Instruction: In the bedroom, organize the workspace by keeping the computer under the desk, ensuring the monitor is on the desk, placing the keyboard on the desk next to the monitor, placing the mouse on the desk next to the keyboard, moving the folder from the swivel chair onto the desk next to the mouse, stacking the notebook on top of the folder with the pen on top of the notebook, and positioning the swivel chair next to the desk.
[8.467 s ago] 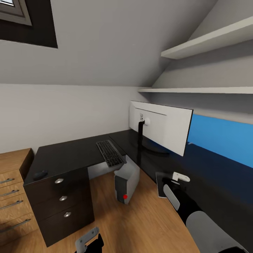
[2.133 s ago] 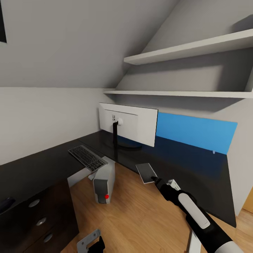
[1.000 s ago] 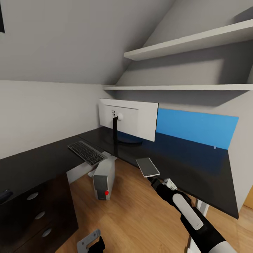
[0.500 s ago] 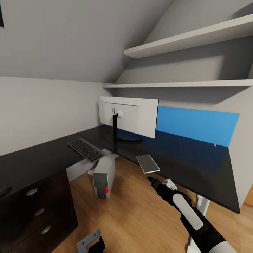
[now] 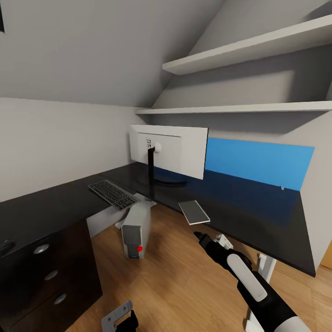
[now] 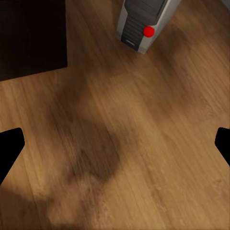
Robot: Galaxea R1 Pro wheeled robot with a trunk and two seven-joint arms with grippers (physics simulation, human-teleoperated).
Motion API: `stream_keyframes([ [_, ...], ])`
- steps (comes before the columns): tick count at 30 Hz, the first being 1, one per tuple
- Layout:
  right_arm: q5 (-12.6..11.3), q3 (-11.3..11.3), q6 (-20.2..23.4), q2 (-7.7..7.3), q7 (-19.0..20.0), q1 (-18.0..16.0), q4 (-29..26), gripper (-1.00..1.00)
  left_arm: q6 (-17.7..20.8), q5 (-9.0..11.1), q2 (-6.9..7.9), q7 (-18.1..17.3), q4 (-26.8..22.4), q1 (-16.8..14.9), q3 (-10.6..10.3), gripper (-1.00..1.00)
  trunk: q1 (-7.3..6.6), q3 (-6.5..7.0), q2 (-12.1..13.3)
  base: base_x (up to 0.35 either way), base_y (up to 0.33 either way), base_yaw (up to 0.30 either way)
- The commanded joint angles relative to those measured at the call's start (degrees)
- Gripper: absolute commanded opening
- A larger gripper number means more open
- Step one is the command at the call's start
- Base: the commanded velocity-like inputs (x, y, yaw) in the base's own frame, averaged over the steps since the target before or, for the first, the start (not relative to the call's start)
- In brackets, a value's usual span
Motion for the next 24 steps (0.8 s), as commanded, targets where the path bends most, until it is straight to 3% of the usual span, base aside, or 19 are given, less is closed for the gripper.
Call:
stream_keyframes([
  [1,-0.33,0.08,0.01,-0.06,-0.39,-0.04,-0.11,1.00,0.51,0.01,-0.01,0.26,-0.09,-0.01,-0.01,1.00,0.00,-0.05,-0.03,0.000,0.000,0.000],
  [5,-0.34,-0.01,0.03,-0.13,-0.38,-0.04,-0.15,1.00,0.51,0.01,-0.01,0.26,-0.07,-0.01,-0.05,1.00,0.00,-0.05,-0.03,0.000,0.000,0.000],
  [8,-0.68,0.68,0.75,0.86,0.60,-0.36,-1.13,1.00,1.21,-0.80,-0.99,0.73,-1.04,0.08,0.54,1.00,0.00,-0.05,-0.03,0.000,0.000,0.000],
  [13,-0.50,0.57,0.81,2.47,1.09,-0.41,-2.21,1.00,1.12,-0.90,-1.03,0.77,-2.65,0.08,0.58,1.00,0.00,-0.05,-0.03,0.000,0.000,0.000],
  [19,-0.37,0.14,0.80,4.41,2.13,-0.47,-3.36,1.00,0.67,-2.74,0.70,0.94,-3.40,0.08,0.11,1.00,0.00,-0.05,-0.03,0.000,0.000,0.000],
  [24,-0.32,0.07,0.75,4.93,3.73,-0.48,-2.89,1.00,0.55,-4.35,2.31,0.96,-3.44,0.08,-0.03,1.00,0.00,-0.05,-0.03,0.000,0.000,0.000],
])
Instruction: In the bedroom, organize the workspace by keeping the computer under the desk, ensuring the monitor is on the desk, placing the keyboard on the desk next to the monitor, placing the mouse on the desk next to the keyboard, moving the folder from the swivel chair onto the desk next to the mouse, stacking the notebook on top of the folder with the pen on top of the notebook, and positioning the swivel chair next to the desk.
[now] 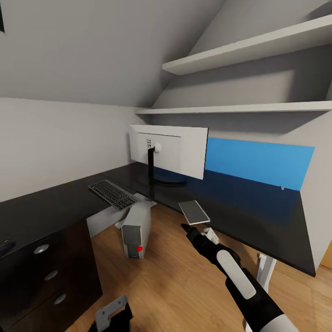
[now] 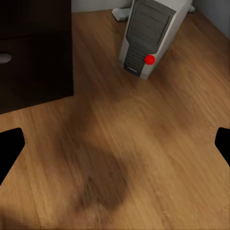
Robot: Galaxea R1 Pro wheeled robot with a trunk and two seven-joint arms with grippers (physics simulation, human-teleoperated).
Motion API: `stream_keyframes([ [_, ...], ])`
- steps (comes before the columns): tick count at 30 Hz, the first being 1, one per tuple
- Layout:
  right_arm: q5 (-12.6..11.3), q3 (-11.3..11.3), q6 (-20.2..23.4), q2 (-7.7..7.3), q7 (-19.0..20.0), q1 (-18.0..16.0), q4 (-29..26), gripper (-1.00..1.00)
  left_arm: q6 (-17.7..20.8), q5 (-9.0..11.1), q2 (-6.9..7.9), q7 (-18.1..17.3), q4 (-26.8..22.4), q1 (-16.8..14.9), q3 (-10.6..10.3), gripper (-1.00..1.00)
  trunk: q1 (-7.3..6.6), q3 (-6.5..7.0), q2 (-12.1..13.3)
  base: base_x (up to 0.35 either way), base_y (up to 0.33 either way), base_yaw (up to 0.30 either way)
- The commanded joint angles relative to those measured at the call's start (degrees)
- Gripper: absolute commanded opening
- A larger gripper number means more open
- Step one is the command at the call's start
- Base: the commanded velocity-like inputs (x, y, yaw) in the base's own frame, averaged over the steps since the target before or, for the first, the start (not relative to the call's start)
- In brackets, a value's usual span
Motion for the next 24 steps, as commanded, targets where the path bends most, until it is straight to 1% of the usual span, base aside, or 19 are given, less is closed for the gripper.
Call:
stream_keyframes([
  [1,-0.40,0.09,-0.01,-0.02,-0.08,-0.04,0.01,1.00,0.48,-0.29,0.37,0.30,-0.11,-0.03,-0.07,1.00,0.00,-0.05,-0.03,0.000,0.000,0.000],
  [3,-0.41,0.04,-0.08,0.02,0.56,-0.03,0.29,1.00,0.42,-0.94,0.70,0.38,-0.19,-0.03,-0.10,1.00,0.00,-0.05,-0.03,0.000,0.000,0.000],
  [10,-0.41,-0.05,-0.13,0.03,2.80,-0.01,0.40,1.00,0.37,-3.04,0.63,0.57,-0.46,-0.03,-0.18,1.00,0.00,-0.05,-0.03,0.000,0.000,0.000],
  [19,-0.43,-0.20,-0.10,0.09,2.94,0.00,0.86,1.00,0.36,-3.00,0.29,0.65,-0.48,-0.03,-0.15,1.00,0.00,-0.05,-0.03,0.000,0.000,0.000],
  [24,-1.88,-1.47,-0.05,0.11,2.76,0.01,1.94,1.00,0.36,-2.95,-0.12,0.80,-0.48,-0.03,-0.04,1.00,0.00,-0.05,-0.03,0.000,0.000,0.000],
])
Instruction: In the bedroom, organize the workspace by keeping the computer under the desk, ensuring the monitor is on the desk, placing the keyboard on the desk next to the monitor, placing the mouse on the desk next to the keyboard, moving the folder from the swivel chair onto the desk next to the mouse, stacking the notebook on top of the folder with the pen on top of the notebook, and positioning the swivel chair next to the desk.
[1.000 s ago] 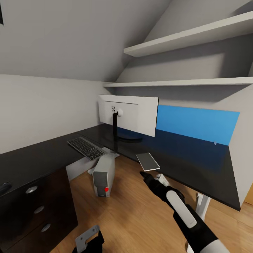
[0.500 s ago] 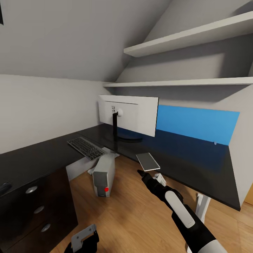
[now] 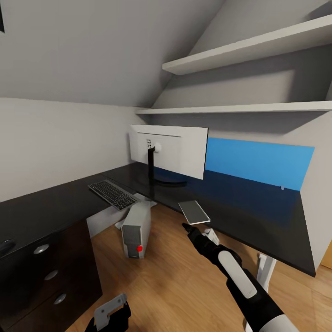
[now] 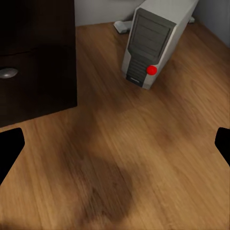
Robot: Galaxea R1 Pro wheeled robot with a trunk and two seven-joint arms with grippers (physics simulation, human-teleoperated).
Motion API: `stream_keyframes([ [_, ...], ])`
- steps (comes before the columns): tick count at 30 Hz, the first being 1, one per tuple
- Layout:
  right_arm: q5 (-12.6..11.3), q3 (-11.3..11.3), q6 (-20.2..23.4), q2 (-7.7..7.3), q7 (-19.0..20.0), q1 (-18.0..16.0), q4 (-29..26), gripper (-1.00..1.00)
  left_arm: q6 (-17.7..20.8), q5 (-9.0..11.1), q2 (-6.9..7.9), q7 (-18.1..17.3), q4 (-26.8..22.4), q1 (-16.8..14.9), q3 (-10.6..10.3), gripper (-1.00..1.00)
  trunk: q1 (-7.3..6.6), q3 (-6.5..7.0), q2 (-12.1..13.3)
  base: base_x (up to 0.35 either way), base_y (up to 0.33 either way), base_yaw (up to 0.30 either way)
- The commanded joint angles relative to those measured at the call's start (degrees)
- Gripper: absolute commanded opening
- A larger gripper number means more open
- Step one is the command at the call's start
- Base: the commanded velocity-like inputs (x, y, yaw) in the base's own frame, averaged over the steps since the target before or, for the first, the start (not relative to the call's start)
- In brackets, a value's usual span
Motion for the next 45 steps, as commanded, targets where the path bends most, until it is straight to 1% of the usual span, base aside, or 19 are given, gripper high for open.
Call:
stream_keyframes([
  [1,-0.76,-0.22,-0.01,-0.05,-0.45,-0.03,-0.05,1.00,0.51,0.05,0.02,0.32,-0.11,-0.03,-0.06,1.00,0.00,-0.05,-0.03,0.000,0.000,0.000],
  [4,-1.71,-0.94,0.00,-0.07,-0.51,-0.05,0.05,1.00,0.51,0.08,0.00,0.35,-0.11,-0.03,-0.03,1.00,0.00,-0.05,-0.03,0.000,0.000,0.000],
  [5,-9.18,-1.01,0.00,-0.08,-0.54,-0.04,0.08,1.00,0.51,0.08,0.00,0.36,-0.11,-0.03,-0.03,1.00,0.22,-0.23,-0.43,0.000,0.000,0.000],
  [8,-10.54,-1.19,0.00,-0.11,-0.61,-0.04,0.36,1.00,0.51,0.14,-0.01,0.39,-0.11,-0.03,0.01,1.00,0.88,-0.77,-1.63,0.000,0.000,0.000],
  [13,-11.34,-1.40,0.00,-0.13,-0.65,-0.07,0.76,1.00,0.51,0.23,-0.02,0.39,-0.11,-0.03,0.09,1.00,1.97,-1.67,-3.64,0.000,0.000,0.000],
  [20,-11.56,-1.44,-0.08,-0.12,-0.56,-0.06,0.88,1.00,0.51,0.27,-0.02,0.41,-0.04,-0.03,0.18,1.00,3.51,-2.92,-6.44,0.000,0.000,0.000],
  [41,-11.69,-1.52,-0.10,-0.57,-0.22,-0.05,0.59,1.00,0.59,0.40,-0.02,0.41,0.18,-0.03,0.30,1.00,8.12,-6.69,-14.87,0.000,0.000,0.000],
  [45,-11.65,-1.48,-0.09,-0.57,-0.22,-0.04,0.59,1.00,0.59,0.90,-0.02,0.37,0.28,-0.03,0.33,1.00,9.00,-7.41,-16.47,0.000,0.000,0.000],
])
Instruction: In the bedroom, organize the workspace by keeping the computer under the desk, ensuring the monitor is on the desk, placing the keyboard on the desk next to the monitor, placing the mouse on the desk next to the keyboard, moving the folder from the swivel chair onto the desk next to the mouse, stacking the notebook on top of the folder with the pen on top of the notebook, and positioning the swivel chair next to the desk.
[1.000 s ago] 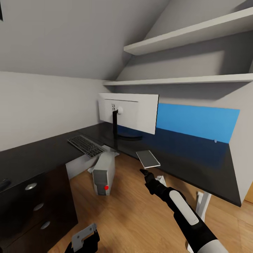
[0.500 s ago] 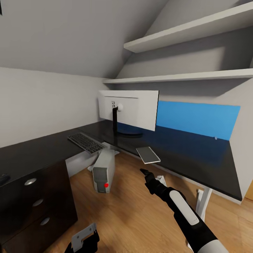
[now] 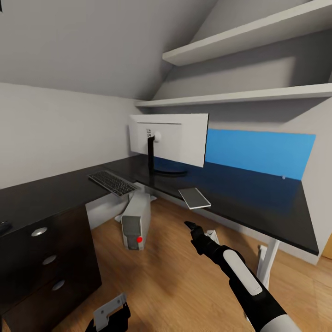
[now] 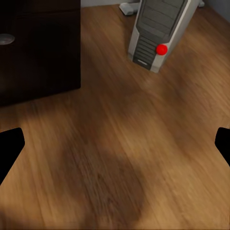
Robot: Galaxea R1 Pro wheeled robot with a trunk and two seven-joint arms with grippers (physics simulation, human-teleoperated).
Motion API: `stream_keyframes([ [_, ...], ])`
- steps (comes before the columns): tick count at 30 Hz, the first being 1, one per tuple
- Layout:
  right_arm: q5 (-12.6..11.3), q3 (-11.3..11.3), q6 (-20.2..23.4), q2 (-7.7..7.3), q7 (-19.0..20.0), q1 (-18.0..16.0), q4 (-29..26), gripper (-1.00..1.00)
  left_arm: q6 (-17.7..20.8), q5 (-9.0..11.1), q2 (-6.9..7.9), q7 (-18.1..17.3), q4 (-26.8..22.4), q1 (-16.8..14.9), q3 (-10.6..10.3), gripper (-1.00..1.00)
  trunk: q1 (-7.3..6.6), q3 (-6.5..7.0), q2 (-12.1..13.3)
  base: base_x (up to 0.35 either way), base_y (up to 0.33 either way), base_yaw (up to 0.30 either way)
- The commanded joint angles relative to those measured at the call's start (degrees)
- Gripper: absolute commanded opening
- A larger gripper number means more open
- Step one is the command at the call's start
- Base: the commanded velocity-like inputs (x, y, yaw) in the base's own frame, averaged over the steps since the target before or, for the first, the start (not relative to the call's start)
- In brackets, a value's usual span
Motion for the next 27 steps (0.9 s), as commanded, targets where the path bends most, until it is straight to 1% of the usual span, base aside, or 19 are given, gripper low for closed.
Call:
stream_keyframes([
  [1,-0.42,0.09,-0.02,-0.07,-0.39,-0.05,-0.09,1.00,0.50,0.21,0.04,0.29,-0.10,-0.03,-0.04,1.00,0.22,-0.23,-0.44,0.000,0.000,0.000],
  [5,-0.41,0.09,-0.02,-0.05,-0.39,-0.04,-0.09,1.00,0.51,1.16,0.04,0.26,0.00,-0.03,0.05,1.00,1.10,-0.95,-2.04,0.000,0.000,0.000],
  [15,-0.40,-0.05,-0.02,-0.13,-0.31,-0.04,-0.09,1.00,0.51,1.36,0.04,0.33,-0.02,-0.03,0.08,1.00,3.30,-2.75,-6.06,0.000,0.000,0.000],
  [22,-0.40,-0.09,-0.02,-0.14,-0.27,-0.05,-0.09,1.00,0.51,1.35,0.07,0.34,-0.02,-0.03,0.14,1.00,3.30,-2.75,-6.06,0.000,0.000,0.000],
  [27,-0.40,-0.72,-0.02,-0.14,-0.27,-0.05,-0.09,1.00,0.51,1.21,0.11,0.34,-0.05,-0.03,0.10,1.00,3.30,-2.75,-6.06,0.000,0.000,0.000],
])
